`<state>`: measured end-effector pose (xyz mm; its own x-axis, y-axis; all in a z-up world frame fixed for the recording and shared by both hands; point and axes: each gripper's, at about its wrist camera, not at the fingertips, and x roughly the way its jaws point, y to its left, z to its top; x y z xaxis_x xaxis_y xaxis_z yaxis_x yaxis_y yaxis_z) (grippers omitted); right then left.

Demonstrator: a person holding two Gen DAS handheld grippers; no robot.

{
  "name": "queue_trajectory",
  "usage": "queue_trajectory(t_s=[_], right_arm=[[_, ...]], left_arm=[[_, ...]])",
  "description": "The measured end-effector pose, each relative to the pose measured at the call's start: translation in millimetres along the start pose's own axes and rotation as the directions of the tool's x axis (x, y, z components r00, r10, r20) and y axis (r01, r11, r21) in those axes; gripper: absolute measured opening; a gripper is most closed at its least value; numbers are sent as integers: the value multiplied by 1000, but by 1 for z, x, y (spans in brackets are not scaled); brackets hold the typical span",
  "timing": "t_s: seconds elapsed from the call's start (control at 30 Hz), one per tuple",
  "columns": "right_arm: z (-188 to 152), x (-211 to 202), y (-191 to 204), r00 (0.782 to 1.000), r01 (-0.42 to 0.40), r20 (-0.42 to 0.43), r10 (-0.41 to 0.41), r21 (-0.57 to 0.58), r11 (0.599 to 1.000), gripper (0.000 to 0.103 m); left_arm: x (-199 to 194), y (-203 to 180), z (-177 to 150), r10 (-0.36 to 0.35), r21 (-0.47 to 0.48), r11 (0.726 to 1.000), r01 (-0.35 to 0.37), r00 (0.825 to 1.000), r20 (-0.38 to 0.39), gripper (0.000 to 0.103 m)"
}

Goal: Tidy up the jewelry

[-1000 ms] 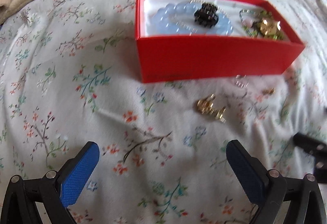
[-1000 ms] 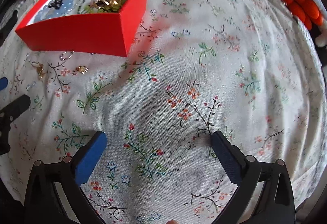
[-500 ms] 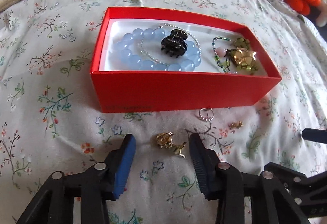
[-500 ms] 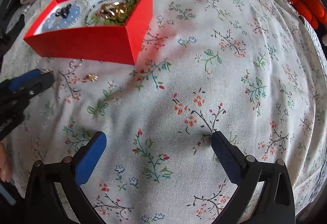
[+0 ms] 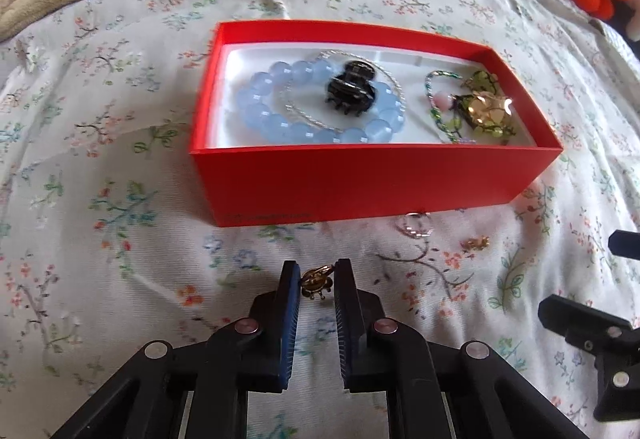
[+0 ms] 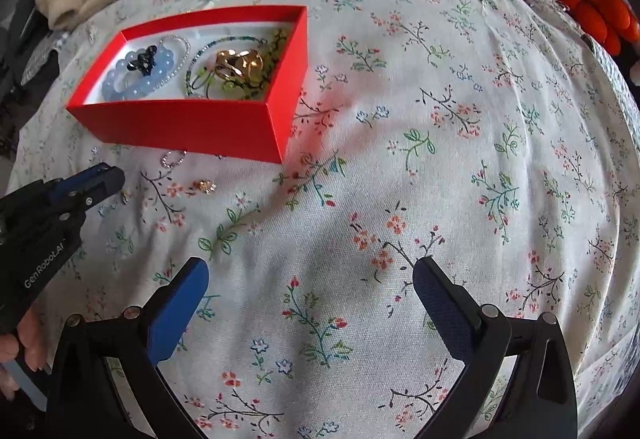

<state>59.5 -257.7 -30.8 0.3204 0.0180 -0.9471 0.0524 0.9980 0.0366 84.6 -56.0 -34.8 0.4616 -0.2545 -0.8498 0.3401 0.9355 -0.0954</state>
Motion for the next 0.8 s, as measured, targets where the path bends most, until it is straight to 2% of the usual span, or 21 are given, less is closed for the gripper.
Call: queue_trajectory(t_s=[0.17,0.37,0.5,0.67,0.8], right_arm=[[7,3,10,1000,-7,9,8,-10,1000,102],[-7,9,35,1000,-26,7,26,-26,999,90],[1,11,45,999,-50,17,50,-15,999,81],[12,11,57,995,-89,51,88,5,996,76],[23,17,68,991,-126,56,125,18,992,67]], left_arm=[[-7,17,-2,21,-22,1000,-21,1000,-5,12],[-15,35,-9,30,-40,999,-30,999,-11,12],[-18,42,-12,35,-42,998,-35,999,-14,12],[-20,52,-15,37,-52,998,-38,999,-24,12],[-21,59,-16,36,-63,997,-38,999,-27,12]])
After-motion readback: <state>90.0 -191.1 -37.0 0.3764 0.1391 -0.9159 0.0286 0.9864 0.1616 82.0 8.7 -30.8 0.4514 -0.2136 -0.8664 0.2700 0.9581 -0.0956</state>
